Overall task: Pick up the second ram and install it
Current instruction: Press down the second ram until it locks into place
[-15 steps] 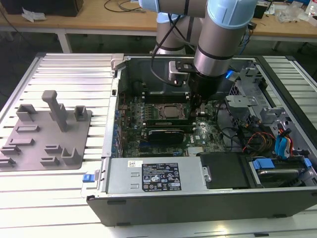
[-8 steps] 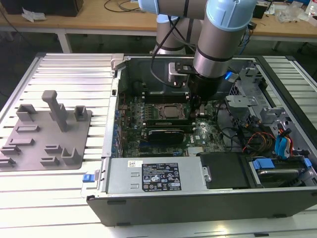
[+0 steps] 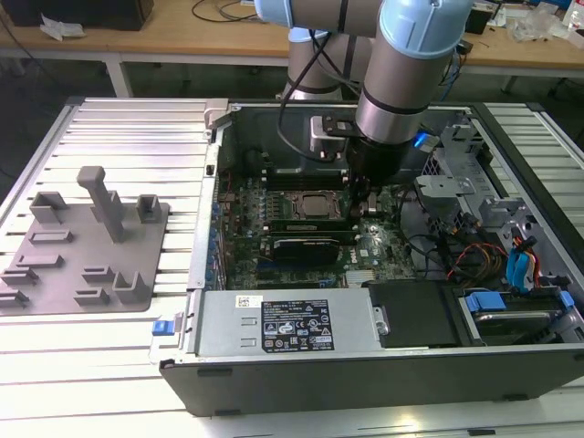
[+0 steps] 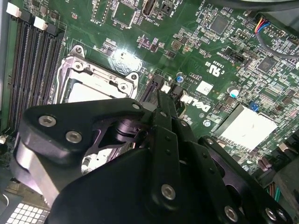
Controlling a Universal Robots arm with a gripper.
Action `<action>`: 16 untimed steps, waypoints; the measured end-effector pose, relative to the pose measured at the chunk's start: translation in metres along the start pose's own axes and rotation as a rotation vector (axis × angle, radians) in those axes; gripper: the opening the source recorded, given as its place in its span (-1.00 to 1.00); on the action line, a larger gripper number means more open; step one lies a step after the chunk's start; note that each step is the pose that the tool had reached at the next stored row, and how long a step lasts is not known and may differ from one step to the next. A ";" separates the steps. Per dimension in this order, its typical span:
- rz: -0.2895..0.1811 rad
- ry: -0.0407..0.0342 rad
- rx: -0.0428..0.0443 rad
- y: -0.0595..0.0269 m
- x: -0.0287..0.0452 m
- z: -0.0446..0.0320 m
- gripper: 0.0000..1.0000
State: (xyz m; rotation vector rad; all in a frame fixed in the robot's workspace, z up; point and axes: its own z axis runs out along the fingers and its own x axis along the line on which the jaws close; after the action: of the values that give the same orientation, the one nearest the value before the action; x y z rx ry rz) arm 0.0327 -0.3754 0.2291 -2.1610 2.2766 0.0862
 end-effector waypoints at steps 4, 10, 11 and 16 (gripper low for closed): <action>0.000 0.0001 0.0000 0.0006 -0.0007 -0.0165 -0.84; 0.000 0.0003 0.0000 0.0009 -0.0009 -0.0224 -0.84; 0.000 0.0003 0.0000 0.0009 -0.0009 -0.0224 -0.84; 0.000 0.0003 0.0000 0.0077 -0.0005 -0.0222 -0.84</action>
State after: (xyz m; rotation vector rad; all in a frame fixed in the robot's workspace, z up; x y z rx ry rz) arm 0.0258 -0.3754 0.2516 -2.1612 2.2768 0.0858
